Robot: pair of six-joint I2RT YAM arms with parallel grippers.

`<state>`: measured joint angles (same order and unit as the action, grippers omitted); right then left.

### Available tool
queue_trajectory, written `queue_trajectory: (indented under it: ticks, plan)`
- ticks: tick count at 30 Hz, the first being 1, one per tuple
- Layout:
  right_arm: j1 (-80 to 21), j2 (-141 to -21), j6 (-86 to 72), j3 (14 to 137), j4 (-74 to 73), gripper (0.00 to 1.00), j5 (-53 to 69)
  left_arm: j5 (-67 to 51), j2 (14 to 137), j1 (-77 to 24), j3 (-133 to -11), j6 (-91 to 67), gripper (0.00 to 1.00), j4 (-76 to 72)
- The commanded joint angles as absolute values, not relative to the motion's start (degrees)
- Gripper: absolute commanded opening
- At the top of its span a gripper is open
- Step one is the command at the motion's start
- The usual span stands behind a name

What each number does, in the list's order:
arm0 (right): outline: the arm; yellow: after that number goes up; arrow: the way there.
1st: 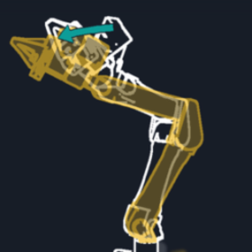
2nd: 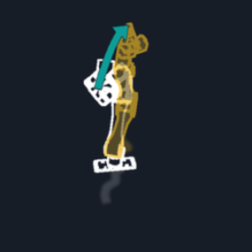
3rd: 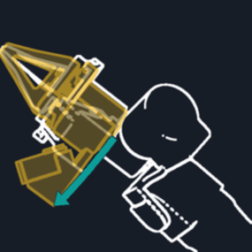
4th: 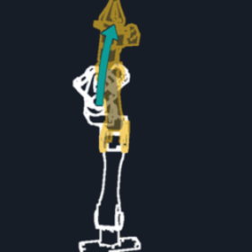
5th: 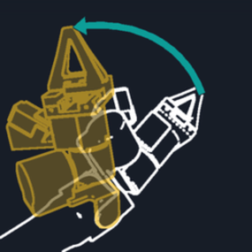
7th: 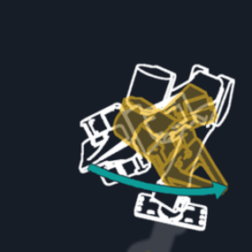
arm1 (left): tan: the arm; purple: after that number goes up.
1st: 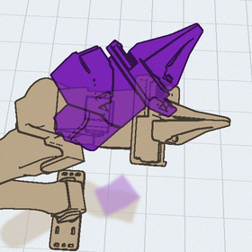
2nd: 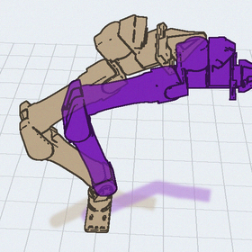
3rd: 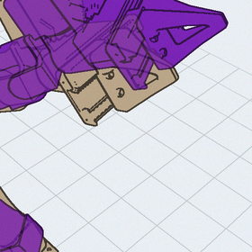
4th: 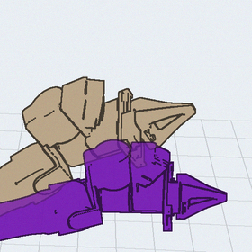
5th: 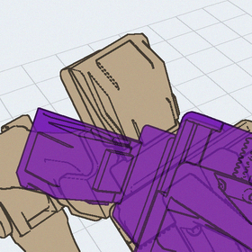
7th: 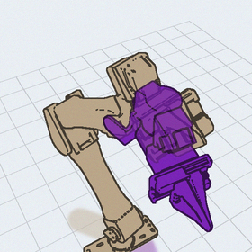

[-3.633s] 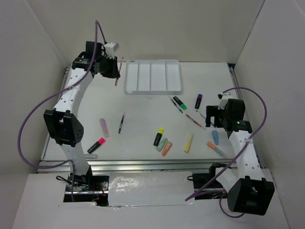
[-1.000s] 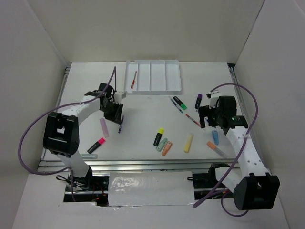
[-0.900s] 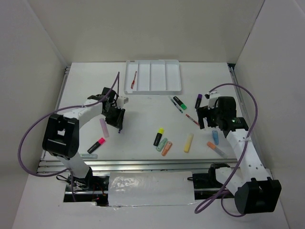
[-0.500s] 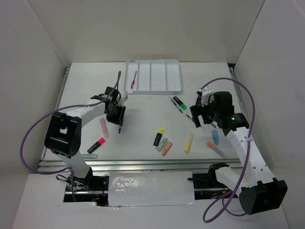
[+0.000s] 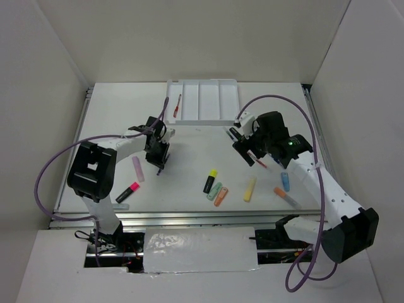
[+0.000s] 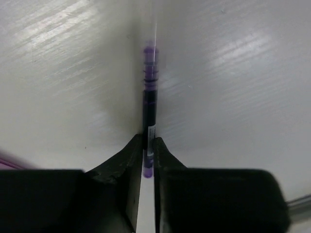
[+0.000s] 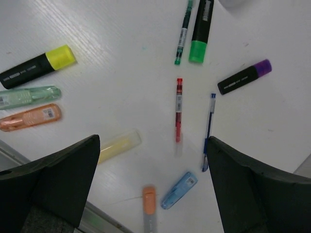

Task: Sort the stationery into containers
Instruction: Pick up the pen from the center of the board.

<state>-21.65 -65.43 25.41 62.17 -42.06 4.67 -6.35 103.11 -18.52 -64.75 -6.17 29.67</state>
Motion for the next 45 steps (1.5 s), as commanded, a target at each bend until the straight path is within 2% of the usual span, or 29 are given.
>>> queue_trajectory:
  ticks: [1, 5, 9, 12, 18, 20, 24, 31, 37, 45]
  plan:
    - [-23.46, -66.36, 33.30, 65.83, -42.19, 0.95, 1.85, -8.43, 106.34, -18.63, -65.30, -5.01, 0.20, 30.94]
    - [-24.60, -62.41, 44.09, 64.42, -38.67, 0.95, 1.40, -15.54, 107.58, -18.37, -67.14, -1.42, 0.01, 34.09]
    - [-28.12, -61.44, 48.42, 67.49, -38.93, 0.94, 4.47, -34.83, 106.53, -17.75, -70.04, 1.84, 0.00, 37.69]
    - [-33.30, -61.87, 50.35, 68.55, -39.29, 0.92, 6.15, -44.69, 106.61, -19.07, -72.59, 2.46, 0.00, 42.25]
    - [-51.37, -62.31, 59.05, 62.16, -34.21, 0.78, 0.19, -54.12, 105.73, -22.06, -76.37, 4.13, 0.00, 49.12]
    - [-55.70, -63.36, 62.30, 60.13, -31.92, 0.73, -3.23, -55.98, 105.21, -22.24, -76.64, 5.09, 0.00, 50.44]
    - [-62.92, -67.40, 65.21, 58.19, -27.00, 0.71, -4.22, -59.23, 103.71, -22.32, -76.21, 7.03, 0.00, 52.91]
    - [-63.19, -71.72, 66.79, 58.10, -23.91, 0.69, -1.85, -62.05, 100.28, -23.46, -74.00, 9.66, 0.00, 54.92]
    - [-64.51, -71.28, 71.63, 52.04, -18.99, 0.68, -0.27, -62.14, 102.04, -24.87, -75.50, 13.18, 0.00, 60.20]
    - [-64.42, -74.00, 74.18, 52.47, -17.58, 0.66, 1.23, -62.49, 102.04, -26.72, -76.38, 14.68, 0.00, 61.79]
